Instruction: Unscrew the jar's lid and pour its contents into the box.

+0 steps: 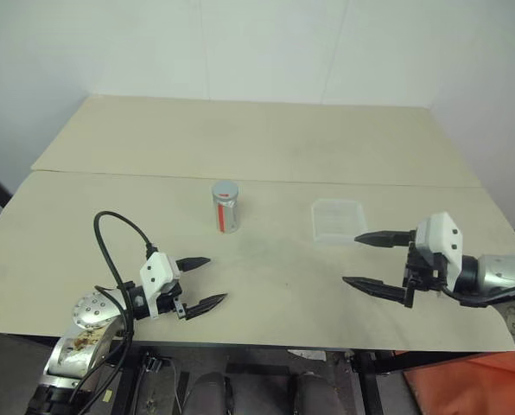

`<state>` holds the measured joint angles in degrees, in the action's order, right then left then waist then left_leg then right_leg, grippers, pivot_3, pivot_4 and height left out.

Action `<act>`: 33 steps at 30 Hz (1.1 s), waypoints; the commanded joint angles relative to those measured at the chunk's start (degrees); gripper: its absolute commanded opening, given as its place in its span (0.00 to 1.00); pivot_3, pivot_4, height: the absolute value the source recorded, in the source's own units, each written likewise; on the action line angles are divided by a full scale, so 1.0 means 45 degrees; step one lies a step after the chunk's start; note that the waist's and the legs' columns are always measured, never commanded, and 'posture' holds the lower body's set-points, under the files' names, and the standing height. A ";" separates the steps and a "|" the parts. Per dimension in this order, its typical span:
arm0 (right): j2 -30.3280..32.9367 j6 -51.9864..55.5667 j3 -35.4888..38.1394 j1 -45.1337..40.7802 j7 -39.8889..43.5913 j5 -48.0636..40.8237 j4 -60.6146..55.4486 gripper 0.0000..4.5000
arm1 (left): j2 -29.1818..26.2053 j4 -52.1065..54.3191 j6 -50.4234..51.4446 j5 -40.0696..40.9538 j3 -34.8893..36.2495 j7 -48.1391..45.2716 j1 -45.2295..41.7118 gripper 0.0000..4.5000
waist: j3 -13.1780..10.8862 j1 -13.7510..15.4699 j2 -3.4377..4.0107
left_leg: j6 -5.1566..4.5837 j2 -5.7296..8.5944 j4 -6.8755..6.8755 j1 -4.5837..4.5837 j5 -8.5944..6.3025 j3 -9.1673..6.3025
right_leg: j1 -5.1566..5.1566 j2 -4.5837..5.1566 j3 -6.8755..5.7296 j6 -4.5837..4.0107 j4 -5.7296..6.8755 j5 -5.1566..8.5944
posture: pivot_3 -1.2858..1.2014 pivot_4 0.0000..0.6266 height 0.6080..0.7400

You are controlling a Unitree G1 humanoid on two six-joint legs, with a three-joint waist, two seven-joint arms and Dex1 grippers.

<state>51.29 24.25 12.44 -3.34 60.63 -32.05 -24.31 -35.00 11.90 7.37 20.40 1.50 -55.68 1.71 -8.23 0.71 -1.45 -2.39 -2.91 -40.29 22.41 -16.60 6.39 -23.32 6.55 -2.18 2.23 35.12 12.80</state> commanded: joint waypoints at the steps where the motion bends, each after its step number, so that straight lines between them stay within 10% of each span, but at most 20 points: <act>1: 0.0096 -0.0141 0.0206 -0.0122 -0.0084 0.0083 -0.0104 0.99 | -0.0082 0.0616 -0.0296 0.0150 0.0306 0.0070 0.0044 1.00 | 0.0000 -0.0001 0.0000 | 0.0000 0.0000 0.0000 0.0000 0.0000 0.0000 | 0.0000 0.0000 0.0000 0.0000 0.0001 0.0000 | 0.52 0.24 1.00; 33: -0.0608 -0.0070 -0.0540 -0.0108 -0.1027 0.0718 -0.0895 0.99 | 0.5124 -0.2689 -0.4155 -0.4139 -0.0134 0.7998 -0.2729 1.00 | 0.0002 0.0010 -0.0004 | -0.0004 0.0013 -0.0005 -0.0011 0.0000 -0.0005 | 0.0026 0.0002 -0.0002 0.0017 -0.0006 -0.0020 | 0.52 0.24 1.00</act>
<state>48.43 24.10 9.02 -3.17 56.23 -27.94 -26.63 -12.15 0.33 -9.11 2.49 1.84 -20.19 -9.52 -8.22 0.75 -1.47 -2.41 -2.85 -40.31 22.36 -16.60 6.36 -23.20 6.56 -2.18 2.31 35.09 12.71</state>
